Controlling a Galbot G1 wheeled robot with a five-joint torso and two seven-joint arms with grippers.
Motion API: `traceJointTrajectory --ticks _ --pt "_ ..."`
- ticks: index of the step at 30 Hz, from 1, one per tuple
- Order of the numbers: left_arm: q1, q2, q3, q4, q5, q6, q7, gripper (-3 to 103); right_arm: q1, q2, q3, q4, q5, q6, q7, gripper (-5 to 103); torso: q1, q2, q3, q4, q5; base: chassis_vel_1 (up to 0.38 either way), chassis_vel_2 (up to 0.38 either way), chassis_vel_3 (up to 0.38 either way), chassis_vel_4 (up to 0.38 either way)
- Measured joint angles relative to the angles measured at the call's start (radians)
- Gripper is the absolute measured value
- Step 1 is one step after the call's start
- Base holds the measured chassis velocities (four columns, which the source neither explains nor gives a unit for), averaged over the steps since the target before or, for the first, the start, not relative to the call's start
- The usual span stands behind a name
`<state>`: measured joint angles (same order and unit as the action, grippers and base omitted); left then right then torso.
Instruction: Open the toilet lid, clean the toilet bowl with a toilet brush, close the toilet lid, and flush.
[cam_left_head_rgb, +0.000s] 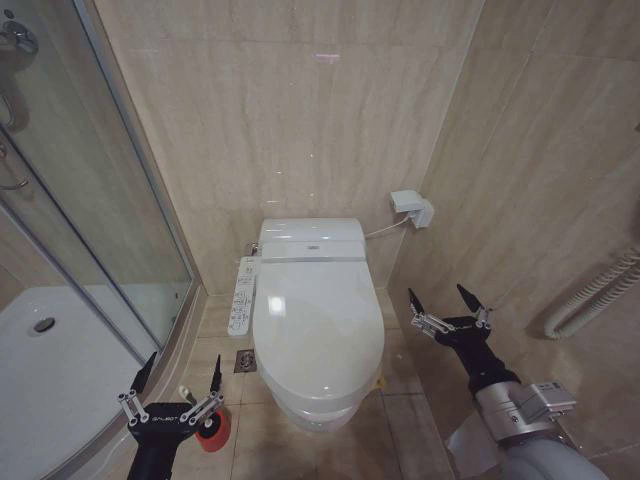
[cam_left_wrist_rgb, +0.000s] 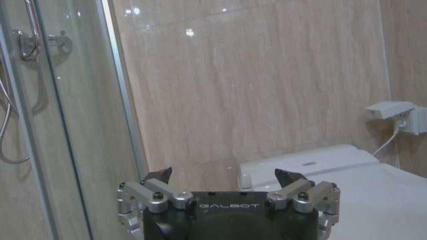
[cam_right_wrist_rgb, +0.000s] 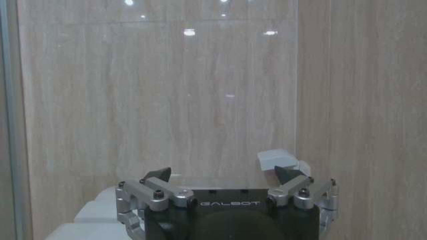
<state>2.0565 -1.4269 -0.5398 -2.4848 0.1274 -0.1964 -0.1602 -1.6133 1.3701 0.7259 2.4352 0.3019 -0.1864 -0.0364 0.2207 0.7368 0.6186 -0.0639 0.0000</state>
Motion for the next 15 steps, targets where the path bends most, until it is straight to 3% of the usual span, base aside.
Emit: traceJointTrajectory --ticks 15 --pt "0.000 0.000 0.000 0.000 0.000 0.000 0.000 100 0.000 0.000 0.000 0.000 0.000 0.000 0.000 100 0.000 0.000 0.000 0.0000 0.0000 0.000 0.000 0.000 0.000"
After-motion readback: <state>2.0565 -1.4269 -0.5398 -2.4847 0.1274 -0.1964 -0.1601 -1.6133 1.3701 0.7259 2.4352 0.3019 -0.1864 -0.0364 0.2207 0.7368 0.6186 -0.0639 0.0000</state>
